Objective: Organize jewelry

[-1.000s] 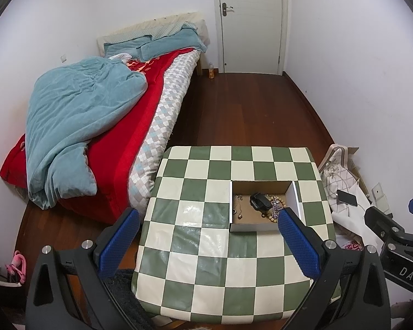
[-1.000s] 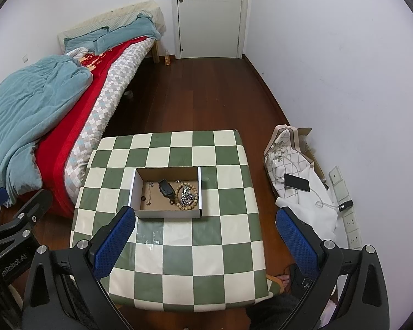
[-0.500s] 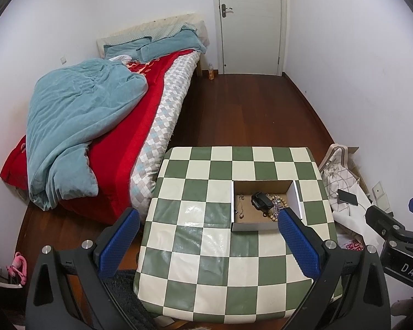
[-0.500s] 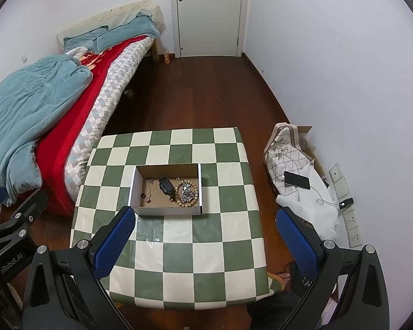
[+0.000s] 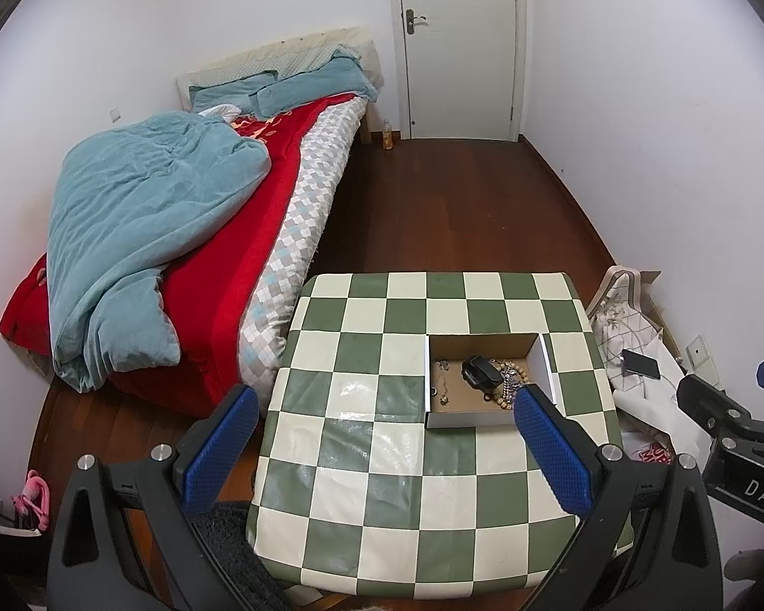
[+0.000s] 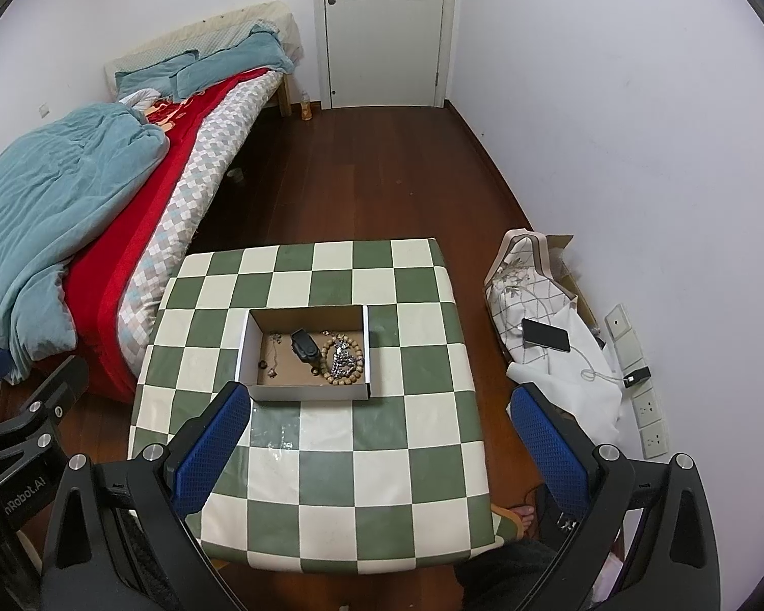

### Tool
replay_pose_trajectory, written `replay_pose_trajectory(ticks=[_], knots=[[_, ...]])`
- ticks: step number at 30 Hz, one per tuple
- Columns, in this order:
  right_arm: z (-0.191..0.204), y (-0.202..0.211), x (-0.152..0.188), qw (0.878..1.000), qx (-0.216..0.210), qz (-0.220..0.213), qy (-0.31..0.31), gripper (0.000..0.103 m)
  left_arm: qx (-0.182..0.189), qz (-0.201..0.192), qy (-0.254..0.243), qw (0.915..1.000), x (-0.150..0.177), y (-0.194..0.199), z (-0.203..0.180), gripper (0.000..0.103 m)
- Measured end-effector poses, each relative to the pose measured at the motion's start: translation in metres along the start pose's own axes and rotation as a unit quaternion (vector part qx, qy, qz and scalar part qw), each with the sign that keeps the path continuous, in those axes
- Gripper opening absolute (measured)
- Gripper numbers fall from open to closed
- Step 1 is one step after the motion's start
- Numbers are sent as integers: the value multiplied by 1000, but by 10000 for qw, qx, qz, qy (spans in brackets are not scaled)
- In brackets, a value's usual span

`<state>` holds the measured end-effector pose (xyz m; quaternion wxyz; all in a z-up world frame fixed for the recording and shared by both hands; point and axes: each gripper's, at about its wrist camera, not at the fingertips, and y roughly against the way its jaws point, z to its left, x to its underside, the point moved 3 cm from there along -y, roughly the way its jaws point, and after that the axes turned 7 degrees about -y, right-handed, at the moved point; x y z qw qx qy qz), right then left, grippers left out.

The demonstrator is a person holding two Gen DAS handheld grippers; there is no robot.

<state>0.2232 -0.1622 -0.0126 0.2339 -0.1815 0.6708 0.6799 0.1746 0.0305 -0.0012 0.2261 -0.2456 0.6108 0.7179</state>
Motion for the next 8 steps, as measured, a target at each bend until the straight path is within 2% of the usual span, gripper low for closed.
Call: replay_pose_trajectory(ticks=[8], knots=[[-1, 1, 0, 10000, 19, 3, 16, 103, 49, -83, -3, 10000, -1, 5, -1, 102]])
